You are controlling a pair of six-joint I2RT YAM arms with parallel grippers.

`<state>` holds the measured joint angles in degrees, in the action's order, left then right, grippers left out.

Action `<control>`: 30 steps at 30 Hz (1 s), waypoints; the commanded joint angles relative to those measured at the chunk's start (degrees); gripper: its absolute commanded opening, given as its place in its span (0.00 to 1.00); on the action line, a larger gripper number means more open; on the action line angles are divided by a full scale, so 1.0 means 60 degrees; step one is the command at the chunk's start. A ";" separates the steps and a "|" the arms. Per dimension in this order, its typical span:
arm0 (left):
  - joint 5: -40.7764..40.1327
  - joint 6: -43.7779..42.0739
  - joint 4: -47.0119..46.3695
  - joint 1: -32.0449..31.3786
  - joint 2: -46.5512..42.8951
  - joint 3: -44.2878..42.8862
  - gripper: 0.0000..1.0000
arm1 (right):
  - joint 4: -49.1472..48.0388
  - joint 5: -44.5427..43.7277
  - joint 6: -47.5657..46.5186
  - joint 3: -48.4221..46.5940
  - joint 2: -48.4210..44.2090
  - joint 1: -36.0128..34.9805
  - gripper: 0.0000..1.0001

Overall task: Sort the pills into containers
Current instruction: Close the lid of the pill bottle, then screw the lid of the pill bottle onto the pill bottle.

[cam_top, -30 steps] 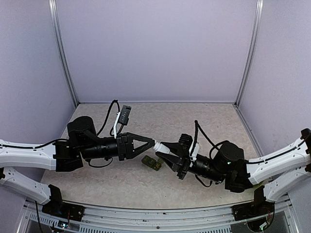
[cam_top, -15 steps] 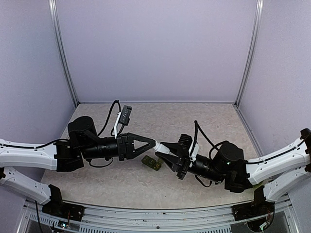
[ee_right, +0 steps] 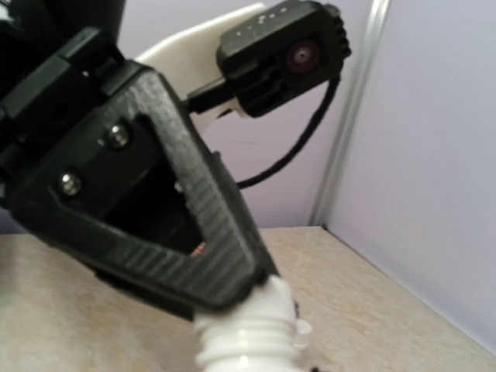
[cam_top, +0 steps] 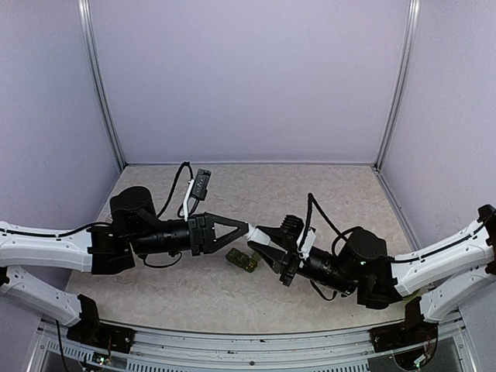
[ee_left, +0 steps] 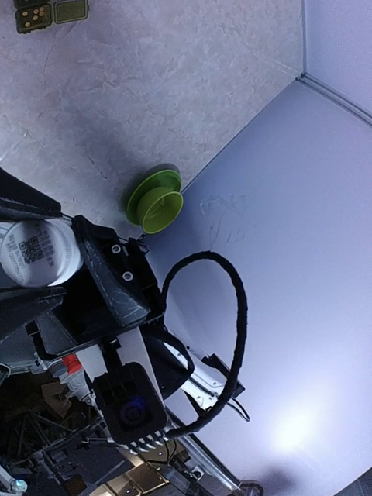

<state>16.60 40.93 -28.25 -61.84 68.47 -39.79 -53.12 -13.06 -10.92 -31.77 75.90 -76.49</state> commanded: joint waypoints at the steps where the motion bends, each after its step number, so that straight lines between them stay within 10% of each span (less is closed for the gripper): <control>1: 0.0000 0.0228 0.0536 -0.0137 0.0210 -0.0076 0.23 | -0.0109 -0.1379 -0.0928 -0.0601 0.0335 -0.0389 0.20; 9: 0.0185 0.0348 0.0380 -0.0164 0.0418 -0.0030 0.23 | -0.0546 -0.2483 -0.2060 -0.0949 0.0916 -0.0916 0.20; 30: 0.1462 -0.1425 -0.1019 -0.0196 -0.0040 0.0395 0.31 | 0.0601 -0.0412 0.1409 -0.0176 -0.1140 -0.0917 0.18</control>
<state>22.81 34.76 -35.86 -62.61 68.93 -38.09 -48.40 -16.51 -7.66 -32.77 71.88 -81.38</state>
